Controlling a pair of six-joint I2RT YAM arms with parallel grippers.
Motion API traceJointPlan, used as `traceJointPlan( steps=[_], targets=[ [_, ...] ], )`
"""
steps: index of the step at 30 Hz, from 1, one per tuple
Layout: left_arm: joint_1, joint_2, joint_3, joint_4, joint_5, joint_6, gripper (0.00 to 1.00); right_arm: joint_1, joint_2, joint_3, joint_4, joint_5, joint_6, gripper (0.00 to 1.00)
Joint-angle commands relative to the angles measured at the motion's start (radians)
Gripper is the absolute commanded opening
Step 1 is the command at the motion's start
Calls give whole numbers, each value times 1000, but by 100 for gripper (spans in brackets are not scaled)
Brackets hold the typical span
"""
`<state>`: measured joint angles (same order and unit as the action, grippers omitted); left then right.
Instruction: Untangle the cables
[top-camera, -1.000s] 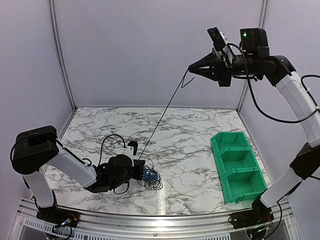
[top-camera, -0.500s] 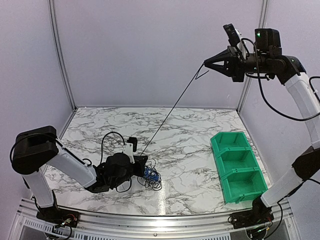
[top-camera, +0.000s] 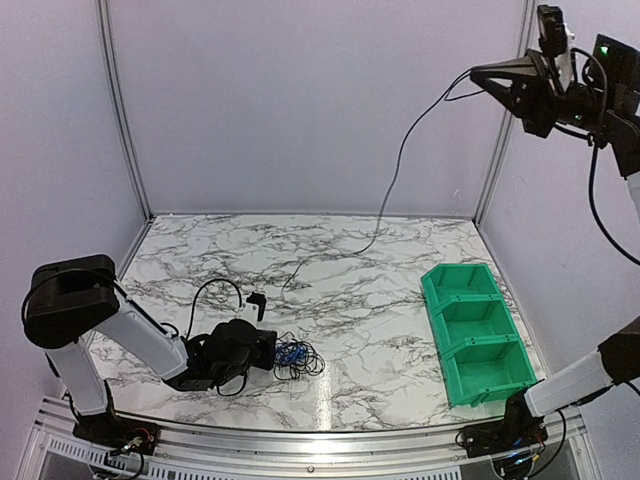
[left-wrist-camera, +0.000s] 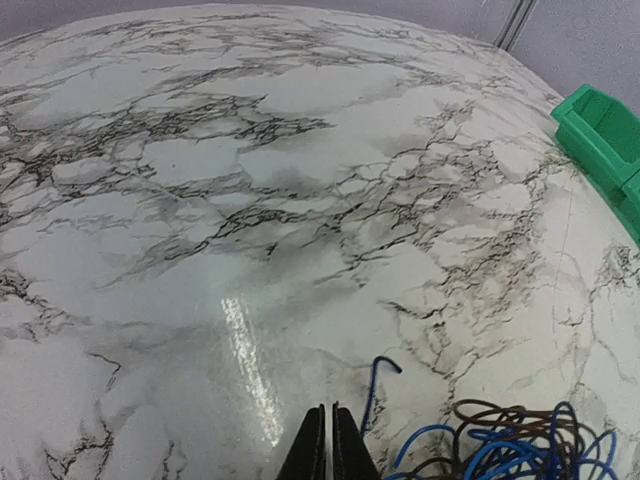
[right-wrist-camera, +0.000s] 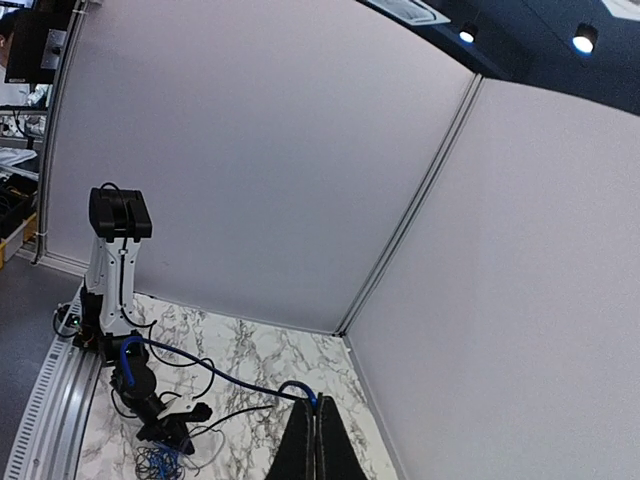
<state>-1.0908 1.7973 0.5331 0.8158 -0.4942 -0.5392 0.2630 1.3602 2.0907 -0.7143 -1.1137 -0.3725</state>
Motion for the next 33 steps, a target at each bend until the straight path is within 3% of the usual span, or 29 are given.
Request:
traceJointPlan(
  steps=[1,9,13,17,21,28,33],
  targets=[
    [6,-11,-23,-91,-42,-1,5,-31,-38,39,79,-25,35,0],
    [6,-53,-46,-97,-56,-4,8,-35,-61,-63,122,47,43,0],
    [6,-118,-29,-148,-42,26,20,-34,-72,-156,165,83,48,0],
    [6,-229,41,-284,-34,77,39,-36,-79,-228,192,121,46,0],
    [6,-323,154,-447,-31,141,54,-35,-84,-291,216,163,34,0],
    [10,-389,490,-754,-30,304,65,-34,-70,-420,292,220,42,0],
    [47,-378,668,-814,11,388,73,-35,-56,-484,324,292,36,0]
  ],
)
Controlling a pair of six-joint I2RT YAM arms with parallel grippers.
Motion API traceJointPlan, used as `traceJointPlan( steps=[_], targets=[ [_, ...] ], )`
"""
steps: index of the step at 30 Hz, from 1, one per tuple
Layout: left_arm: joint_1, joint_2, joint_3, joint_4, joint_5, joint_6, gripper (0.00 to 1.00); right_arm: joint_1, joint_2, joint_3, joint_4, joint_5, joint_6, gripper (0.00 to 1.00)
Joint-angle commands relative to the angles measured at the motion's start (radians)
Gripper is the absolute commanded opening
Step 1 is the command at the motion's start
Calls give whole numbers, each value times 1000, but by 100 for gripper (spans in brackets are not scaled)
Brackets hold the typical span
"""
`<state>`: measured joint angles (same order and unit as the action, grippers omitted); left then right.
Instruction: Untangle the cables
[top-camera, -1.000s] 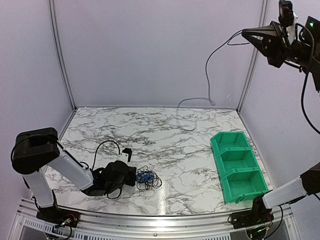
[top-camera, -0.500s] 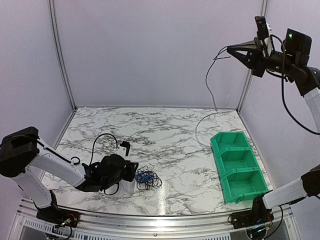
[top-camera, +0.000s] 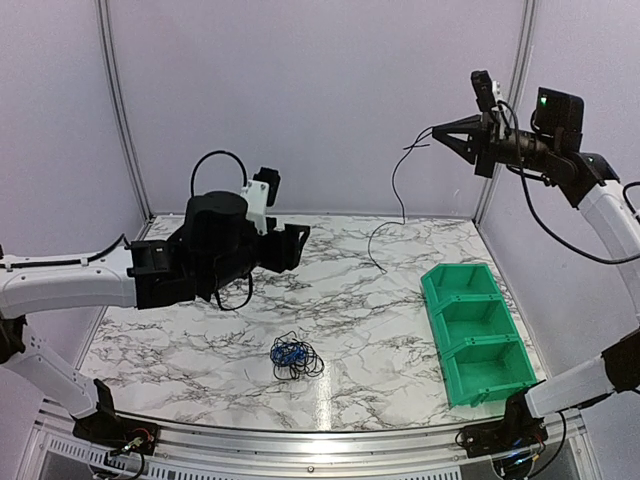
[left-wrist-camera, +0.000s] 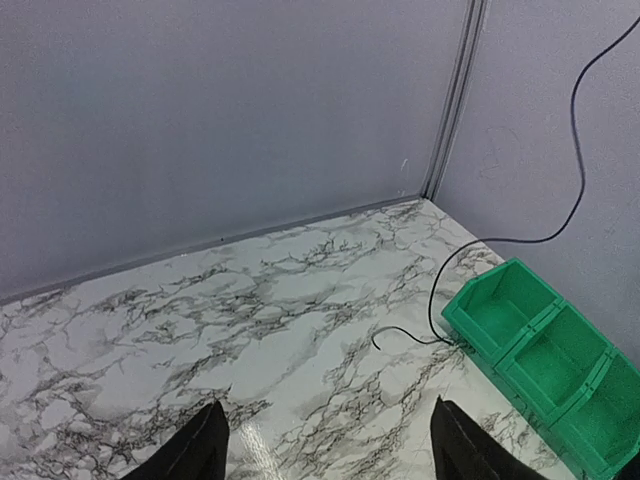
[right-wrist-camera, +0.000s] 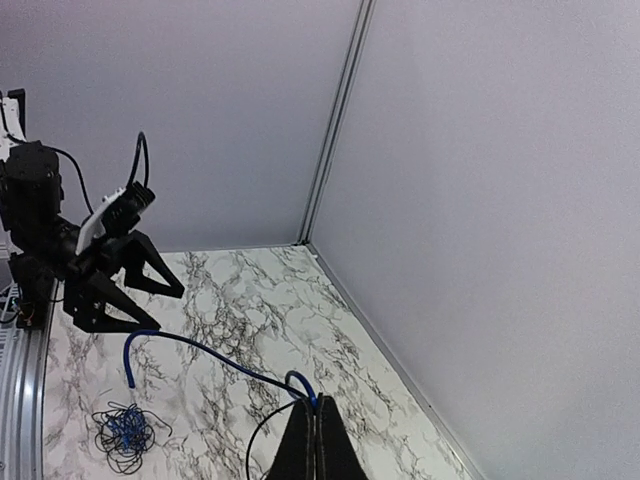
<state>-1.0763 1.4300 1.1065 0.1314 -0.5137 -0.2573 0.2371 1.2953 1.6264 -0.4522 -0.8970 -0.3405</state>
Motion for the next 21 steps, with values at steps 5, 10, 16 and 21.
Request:
traceJointPlan(
  steps=[5,10,16,21],
  targets=[
    [82,10,69,-46,-69,51,99,-10,22,-53,74,153,-21,0],
    [131,17,-7,-73,37,30,99,-22,35,-59,55,216,-50,0],
    [131,-57,-46,-19,95,83,99,-86,30,-60,52,221,-49,0],
    [134,-76,-100,11,-54,57,99,-151,22,-75,56,213,-40,0]
  ],
)
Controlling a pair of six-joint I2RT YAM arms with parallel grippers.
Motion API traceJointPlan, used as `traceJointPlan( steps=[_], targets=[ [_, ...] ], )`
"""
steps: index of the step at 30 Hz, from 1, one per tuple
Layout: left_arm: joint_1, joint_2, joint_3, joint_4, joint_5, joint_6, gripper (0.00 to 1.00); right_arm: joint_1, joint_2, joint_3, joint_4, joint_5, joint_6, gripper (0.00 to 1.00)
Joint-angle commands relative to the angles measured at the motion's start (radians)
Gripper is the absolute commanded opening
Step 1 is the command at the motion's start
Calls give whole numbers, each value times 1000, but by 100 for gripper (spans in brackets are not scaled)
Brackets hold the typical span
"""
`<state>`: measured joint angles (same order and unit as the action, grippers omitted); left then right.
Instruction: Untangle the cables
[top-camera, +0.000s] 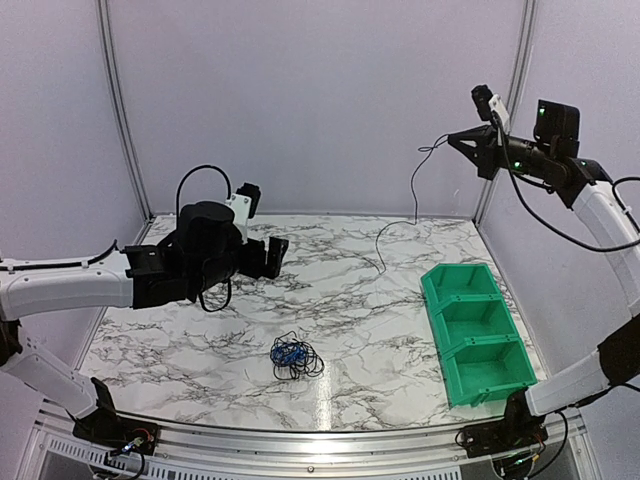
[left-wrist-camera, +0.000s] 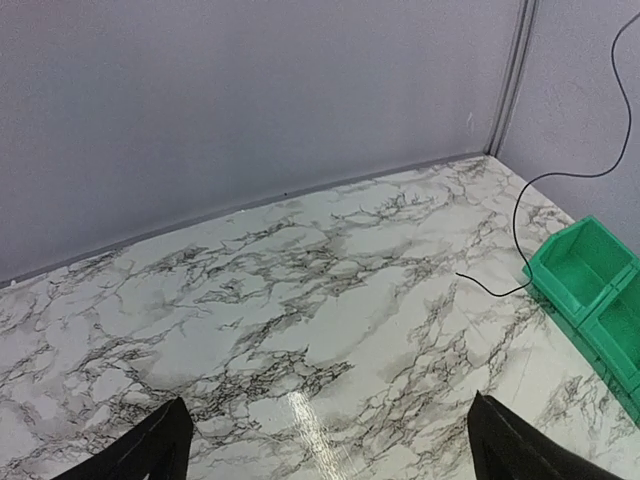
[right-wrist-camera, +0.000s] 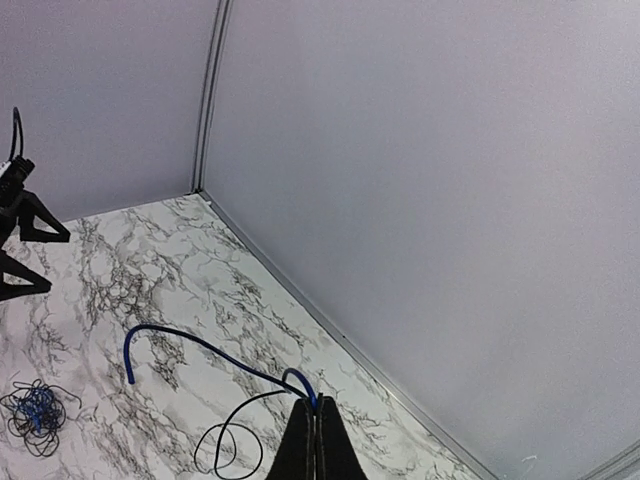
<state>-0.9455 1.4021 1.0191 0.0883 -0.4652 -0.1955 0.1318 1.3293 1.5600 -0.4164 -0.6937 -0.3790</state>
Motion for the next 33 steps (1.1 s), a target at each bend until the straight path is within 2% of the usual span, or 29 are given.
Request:
traceJointPlan(
  steps=[1,8,13,22,26,33],
  targets=[
    [4,-40,-12,44,-135,1,99,-60,-14,-9,21,7,0,0],
    [3,-28,32,-13,-200,43,99,-176,-40,-30,36,-8,63,0],
    [4,-38,33,-13,-251,69,99,-212,-99,-78,34,22,53,0],
    [4,-23,55,-48,-197,82,99,-241,-149,-154,30,85,41,0],
    [4,-23,55,-49,-134,102,99,-243,-153,-119,29,95,54,0],
    [4,-26,55,-48,-111,131,99,-243,-163,-45,-5,78,80,0]
  ],
)
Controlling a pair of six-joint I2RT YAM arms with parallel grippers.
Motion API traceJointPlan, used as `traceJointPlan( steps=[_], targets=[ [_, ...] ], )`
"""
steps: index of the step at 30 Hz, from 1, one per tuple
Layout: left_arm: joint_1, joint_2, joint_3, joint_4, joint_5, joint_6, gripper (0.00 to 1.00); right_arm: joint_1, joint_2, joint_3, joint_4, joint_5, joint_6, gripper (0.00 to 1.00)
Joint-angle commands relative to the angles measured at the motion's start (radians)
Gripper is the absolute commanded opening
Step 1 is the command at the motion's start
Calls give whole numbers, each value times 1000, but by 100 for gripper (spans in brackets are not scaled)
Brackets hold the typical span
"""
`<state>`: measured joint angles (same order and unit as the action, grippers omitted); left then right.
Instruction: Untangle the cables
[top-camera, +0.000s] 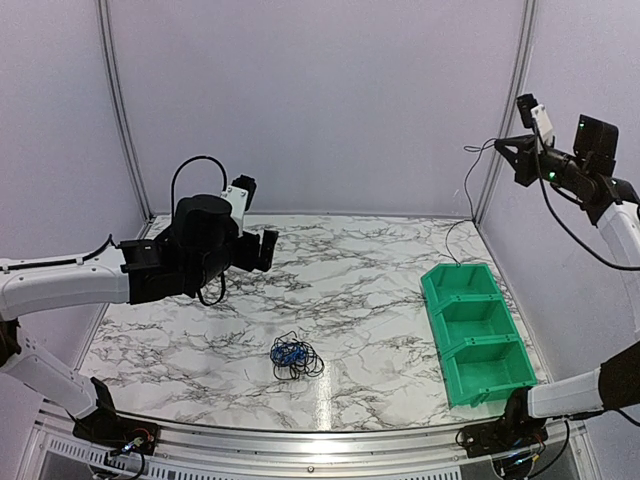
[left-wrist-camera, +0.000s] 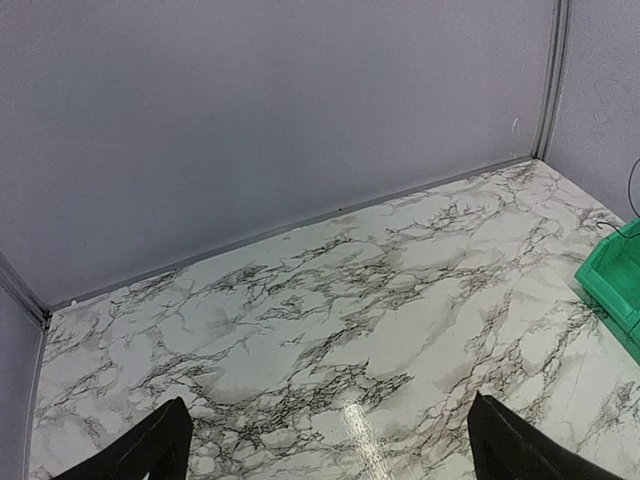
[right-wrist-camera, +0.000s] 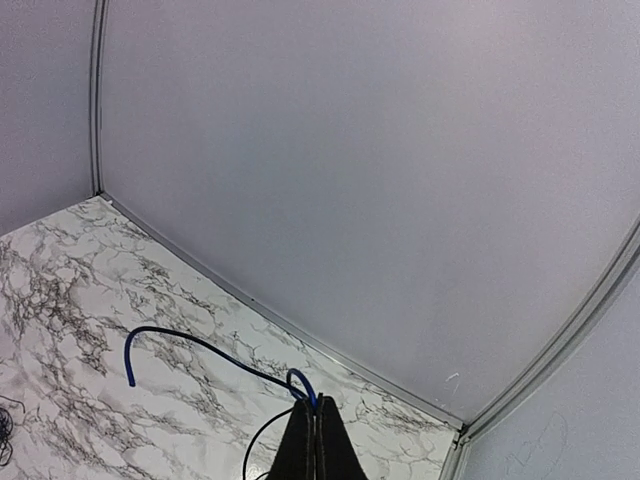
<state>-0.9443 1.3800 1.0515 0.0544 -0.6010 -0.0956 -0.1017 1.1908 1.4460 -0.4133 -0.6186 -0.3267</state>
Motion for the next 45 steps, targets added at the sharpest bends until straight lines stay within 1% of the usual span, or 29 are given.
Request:
traceJointPlan(
  steps=[1,13,18,23,31,36,41,45],
  targets=[
    [2,-5,22,-14,28,35,99,-9,-27,68,-11,4,29,0],
    [2,-8,27,-25,76,43,99,-9,-87,-47,10,104,23,0],
    [2,-8,27,-25,82,45,99,-10,-88,-99,13,181,3,0],
    [2,-12,25,-25,81,45,99,-10,-73,-184,12,225,-20,0],
    [2,-12,25,-25,82,47,99,-10,11,-347,13,267,-86,0],
    [2,-7,25,-27,79,48,99,-10,77,-376,-25,222,-90,0],
    [2,-4,24,-27,81,51,99,-10,181,-362,-91,241,-131,0],
    [2,-1,24,-27,79,53,99,-10,218,-387,-89,254,-157,0]
  ],
)
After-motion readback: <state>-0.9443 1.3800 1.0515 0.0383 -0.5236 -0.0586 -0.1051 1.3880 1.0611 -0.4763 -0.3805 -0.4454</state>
